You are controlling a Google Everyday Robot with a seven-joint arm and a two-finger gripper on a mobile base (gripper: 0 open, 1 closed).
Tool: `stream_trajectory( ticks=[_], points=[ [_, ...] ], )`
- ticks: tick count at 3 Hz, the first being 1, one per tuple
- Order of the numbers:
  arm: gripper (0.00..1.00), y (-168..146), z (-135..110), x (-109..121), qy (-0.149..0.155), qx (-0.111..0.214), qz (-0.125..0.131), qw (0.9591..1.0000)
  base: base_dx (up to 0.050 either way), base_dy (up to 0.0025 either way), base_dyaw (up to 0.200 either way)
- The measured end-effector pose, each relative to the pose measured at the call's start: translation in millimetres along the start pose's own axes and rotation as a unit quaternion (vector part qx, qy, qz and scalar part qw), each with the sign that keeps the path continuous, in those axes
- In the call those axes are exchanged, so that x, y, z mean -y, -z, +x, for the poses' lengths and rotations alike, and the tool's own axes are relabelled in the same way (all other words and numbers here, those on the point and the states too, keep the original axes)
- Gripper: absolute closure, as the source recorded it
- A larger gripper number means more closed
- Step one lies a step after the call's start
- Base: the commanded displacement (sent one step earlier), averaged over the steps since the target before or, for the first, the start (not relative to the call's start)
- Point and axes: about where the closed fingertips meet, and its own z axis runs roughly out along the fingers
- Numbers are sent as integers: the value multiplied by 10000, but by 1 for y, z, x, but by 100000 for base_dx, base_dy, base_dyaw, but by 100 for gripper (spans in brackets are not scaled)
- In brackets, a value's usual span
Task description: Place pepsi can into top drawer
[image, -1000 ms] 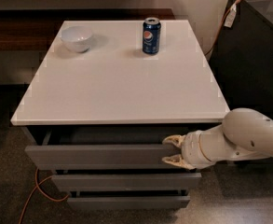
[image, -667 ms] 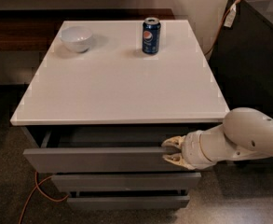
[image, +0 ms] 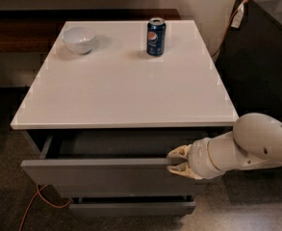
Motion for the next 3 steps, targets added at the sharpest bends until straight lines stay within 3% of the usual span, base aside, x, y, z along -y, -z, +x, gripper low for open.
stream_trajectory(
  ticks=[2,3],
  points=[
    [100,2,-2,0,-1,1,-1,10000,0,0,0],
    [100,0,-10,-18,-119,197,-177,9996,0,0,0]
  ],
)
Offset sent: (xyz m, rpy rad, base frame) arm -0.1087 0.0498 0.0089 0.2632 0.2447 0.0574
